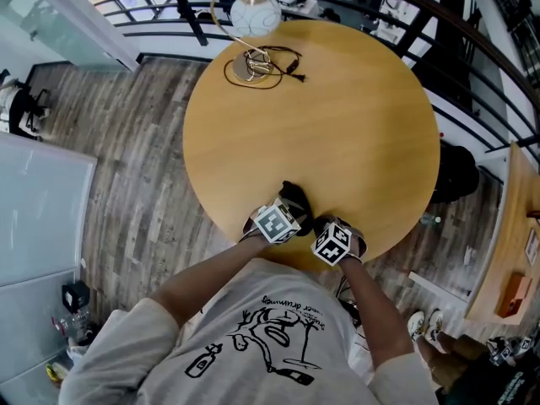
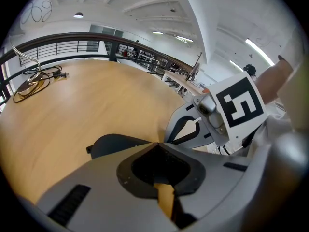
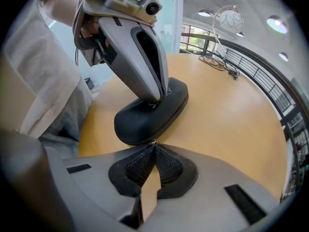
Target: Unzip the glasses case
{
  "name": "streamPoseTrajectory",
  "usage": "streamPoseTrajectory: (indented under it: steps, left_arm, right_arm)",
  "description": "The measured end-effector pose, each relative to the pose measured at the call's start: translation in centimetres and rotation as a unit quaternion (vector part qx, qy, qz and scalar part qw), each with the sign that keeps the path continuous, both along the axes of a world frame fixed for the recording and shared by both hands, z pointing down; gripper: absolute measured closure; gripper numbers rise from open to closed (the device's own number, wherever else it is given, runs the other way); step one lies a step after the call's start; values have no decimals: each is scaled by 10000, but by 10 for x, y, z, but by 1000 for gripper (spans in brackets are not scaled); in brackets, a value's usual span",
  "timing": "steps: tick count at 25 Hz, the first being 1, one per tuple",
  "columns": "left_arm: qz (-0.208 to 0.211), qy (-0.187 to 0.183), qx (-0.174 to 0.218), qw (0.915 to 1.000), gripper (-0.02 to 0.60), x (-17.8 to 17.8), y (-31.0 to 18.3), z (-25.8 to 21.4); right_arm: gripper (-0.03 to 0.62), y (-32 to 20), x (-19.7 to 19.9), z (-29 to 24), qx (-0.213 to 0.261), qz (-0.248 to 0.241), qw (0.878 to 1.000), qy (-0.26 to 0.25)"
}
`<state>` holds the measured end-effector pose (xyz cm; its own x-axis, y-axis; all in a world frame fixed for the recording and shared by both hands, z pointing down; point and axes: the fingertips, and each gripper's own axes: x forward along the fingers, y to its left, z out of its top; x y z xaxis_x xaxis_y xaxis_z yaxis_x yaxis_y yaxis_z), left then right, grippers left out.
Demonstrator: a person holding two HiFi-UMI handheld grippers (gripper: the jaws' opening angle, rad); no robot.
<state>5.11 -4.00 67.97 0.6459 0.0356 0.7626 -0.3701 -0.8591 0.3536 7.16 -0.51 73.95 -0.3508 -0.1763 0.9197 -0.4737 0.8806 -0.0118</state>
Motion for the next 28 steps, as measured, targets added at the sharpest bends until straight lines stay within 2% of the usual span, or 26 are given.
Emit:
streamPoseTrajectory:
  steps: [5, 15, 28]
  left_arm:
    - [-165, 15, -42, 9999, 575, -10, 0, 2]
    - [-164, 63, -52, 9998, 575, -11, 8, 0]
    - [-89, 69, -97, 9999, 575, -6, 11, 1]
  right_arm:
    - [571, 14, -2, 1, -195, 178, 9996, -90]
    - [571, 40, -21, 0, -687, 321, 9958, -509]
    - [571, 38, -19, -1, -543, 91, 9977, -401]
